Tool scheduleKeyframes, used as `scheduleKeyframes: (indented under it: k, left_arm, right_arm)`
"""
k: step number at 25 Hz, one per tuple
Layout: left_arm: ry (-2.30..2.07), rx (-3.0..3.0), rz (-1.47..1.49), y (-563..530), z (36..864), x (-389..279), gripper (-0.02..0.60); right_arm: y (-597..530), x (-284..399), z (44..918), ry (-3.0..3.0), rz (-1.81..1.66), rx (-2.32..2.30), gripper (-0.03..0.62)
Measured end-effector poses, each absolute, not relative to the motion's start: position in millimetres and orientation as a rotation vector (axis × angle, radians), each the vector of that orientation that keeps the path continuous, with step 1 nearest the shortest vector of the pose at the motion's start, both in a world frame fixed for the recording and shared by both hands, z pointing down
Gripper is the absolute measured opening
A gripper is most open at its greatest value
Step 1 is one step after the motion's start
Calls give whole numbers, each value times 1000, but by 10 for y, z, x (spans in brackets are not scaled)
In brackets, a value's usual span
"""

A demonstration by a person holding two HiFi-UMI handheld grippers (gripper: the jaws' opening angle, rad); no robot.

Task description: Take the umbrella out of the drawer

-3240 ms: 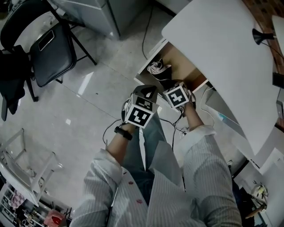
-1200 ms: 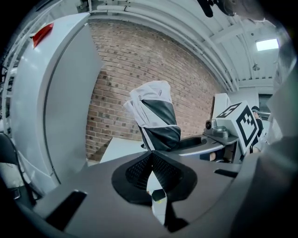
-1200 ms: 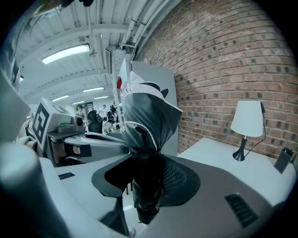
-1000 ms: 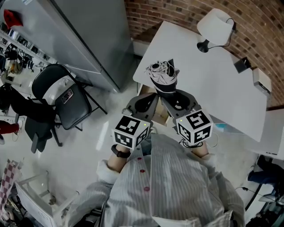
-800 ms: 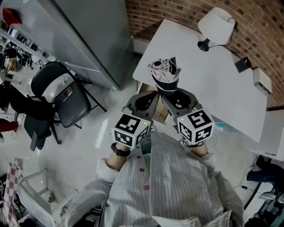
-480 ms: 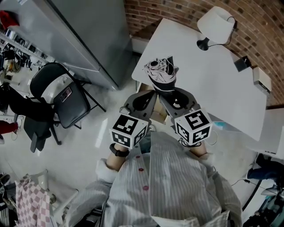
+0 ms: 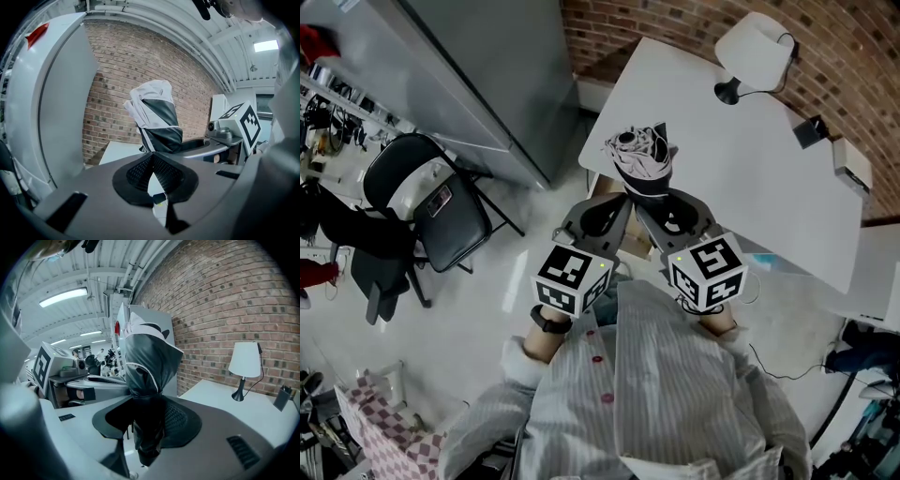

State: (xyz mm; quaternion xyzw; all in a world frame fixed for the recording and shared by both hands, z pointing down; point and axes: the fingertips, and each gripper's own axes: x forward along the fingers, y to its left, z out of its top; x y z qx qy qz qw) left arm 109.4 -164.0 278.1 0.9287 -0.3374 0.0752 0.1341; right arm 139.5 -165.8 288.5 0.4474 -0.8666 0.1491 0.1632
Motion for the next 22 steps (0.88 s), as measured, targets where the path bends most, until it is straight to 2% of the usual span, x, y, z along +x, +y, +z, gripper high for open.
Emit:
scheduleKeyframes:
  k: [22]
  left_arm:
    - [-921, 2636, 178, -1447, 2927, 823, 9]
  right_arm:
    - [-1472, 1169, 3037, -2456, 491, 1291, 184]
